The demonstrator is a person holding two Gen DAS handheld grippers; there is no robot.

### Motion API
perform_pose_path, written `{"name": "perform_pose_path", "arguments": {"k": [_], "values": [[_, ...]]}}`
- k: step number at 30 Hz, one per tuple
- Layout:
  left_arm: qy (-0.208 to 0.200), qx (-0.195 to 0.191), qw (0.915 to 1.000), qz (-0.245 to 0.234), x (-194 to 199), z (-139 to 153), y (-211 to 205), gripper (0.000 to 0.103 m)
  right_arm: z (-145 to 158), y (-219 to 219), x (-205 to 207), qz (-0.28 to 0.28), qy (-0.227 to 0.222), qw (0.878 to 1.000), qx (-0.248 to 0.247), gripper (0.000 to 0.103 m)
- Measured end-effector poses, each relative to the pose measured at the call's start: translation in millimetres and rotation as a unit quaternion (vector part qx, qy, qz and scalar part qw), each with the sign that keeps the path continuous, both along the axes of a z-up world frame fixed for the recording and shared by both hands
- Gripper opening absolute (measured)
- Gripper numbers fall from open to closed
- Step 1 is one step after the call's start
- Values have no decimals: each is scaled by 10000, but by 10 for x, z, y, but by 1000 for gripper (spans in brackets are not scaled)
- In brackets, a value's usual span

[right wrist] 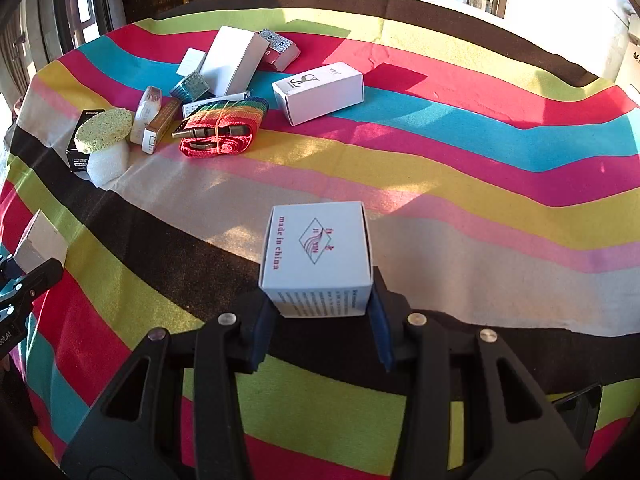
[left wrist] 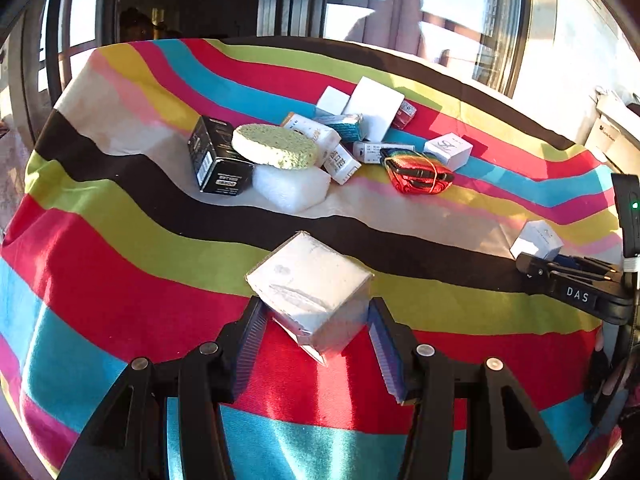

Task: Organize objects
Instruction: 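Grasp the white paper-wrapped cube with the left tool, then carry the wrapped cube in the left tool and the box in the right tool toward the bin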

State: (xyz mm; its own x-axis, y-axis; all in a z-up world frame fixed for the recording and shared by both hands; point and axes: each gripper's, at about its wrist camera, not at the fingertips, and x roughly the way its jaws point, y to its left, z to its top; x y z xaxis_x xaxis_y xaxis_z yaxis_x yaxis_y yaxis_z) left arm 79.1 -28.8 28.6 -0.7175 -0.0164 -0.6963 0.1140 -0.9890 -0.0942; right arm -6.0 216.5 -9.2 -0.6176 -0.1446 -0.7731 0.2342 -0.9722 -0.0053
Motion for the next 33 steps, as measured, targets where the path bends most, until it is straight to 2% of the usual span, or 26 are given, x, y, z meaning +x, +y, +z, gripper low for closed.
{"name": "perform_pose_path", "arguments": {"k": [2,9,12,21,33], "values": [[1,27,10000,19,88,17,-16,53,-2,-6,5,-3,5,10000,27,47],[-106,-271,9996,31,490,-4,-37,53,6,15,60,-107,4,9999,63,45],[-153,-384,9991,97,622,-22,-93,53,28,57,226,-173,-50,9995,-249,45],[-221,-353,9989,207,838,-98,-212,53,149,-158,829,374,39,9989,-272,45],[-203,-273,9992,217,1001,-106,-254,53,139,-398,1116,786,-50,9965,-264,45]]}}
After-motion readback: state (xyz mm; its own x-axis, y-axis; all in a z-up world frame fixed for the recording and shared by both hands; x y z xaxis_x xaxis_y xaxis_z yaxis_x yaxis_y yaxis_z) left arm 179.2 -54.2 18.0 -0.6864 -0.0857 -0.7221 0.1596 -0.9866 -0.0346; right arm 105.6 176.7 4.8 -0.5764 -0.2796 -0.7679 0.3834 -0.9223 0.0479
